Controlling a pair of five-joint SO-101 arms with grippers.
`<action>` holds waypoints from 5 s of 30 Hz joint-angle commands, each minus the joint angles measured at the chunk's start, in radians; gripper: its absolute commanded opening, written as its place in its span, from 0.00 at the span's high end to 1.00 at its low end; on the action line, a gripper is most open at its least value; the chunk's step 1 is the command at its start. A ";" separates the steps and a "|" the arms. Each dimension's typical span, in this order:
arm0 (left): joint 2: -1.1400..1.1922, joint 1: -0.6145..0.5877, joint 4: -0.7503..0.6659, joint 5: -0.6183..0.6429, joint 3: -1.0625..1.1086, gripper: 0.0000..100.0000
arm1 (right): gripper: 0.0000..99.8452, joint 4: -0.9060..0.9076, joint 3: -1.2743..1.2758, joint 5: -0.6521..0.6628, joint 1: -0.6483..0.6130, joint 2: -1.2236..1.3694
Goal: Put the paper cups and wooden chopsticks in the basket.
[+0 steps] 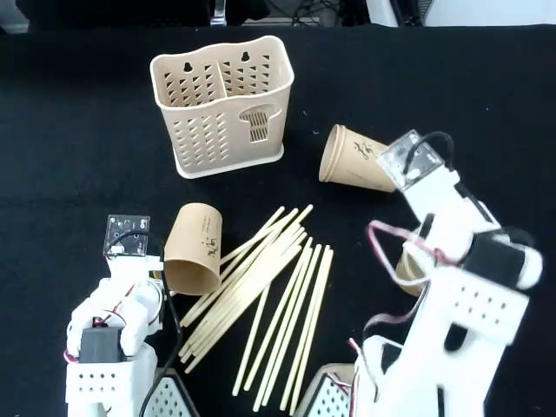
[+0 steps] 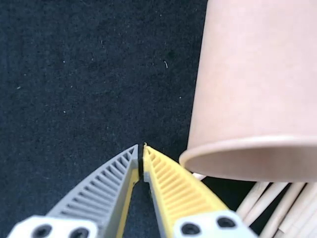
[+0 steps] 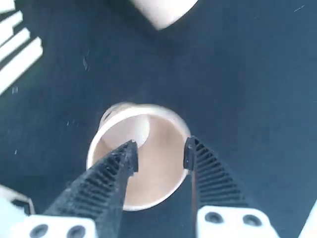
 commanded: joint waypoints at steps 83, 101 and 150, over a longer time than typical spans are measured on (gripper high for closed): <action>-0.008 0.252 0.091 -0.167 -0.406 0.75 | 0.82 -0.552 0.849 -0.729 -0.692 -0.493; -0.006 0.157 -0.189 -0.173 -0.140 0.75 | 0.82 -0.549 0.852 -0.735 -0.692 -0.493; 0.147 0.312 -0.020 -0.166 -0.518 0.97 | 0.80 -0.270 0.527 -0.677 -0.830 -0.598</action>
